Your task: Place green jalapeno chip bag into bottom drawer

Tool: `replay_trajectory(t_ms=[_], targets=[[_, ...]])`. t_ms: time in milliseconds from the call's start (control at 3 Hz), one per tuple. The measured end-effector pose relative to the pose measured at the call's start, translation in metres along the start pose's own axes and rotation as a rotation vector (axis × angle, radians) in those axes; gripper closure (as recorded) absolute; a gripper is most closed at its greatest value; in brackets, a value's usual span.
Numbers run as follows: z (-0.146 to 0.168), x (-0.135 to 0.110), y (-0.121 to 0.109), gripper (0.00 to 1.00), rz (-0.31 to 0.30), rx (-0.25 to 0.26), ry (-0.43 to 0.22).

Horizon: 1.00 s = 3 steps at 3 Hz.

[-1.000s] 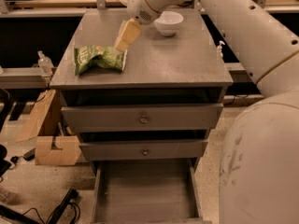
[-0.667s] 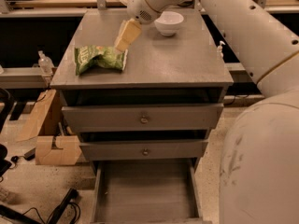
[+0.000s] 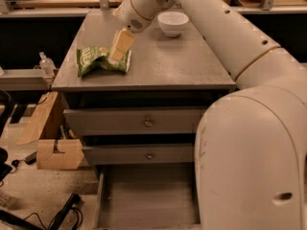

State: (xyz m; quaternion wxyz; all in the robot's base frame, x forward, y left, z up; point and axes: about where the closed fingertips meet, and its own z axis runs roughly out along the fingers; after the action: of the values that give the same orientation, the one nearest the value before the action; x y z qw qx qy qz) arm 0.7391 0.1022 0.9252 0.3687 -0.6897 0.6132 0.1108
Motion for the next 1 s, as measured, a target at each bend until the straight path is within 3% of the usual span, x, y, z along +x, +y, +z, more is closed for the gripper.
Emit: replay_trajectory(t_ms=[333, 1000], targets=[[0.029, 0.003, 0.002, 0.0, 0.001, -0.051, 0.021], [0.079, 0.01, 0.021, 0.41, 0.027, -0.16, 0.029]])
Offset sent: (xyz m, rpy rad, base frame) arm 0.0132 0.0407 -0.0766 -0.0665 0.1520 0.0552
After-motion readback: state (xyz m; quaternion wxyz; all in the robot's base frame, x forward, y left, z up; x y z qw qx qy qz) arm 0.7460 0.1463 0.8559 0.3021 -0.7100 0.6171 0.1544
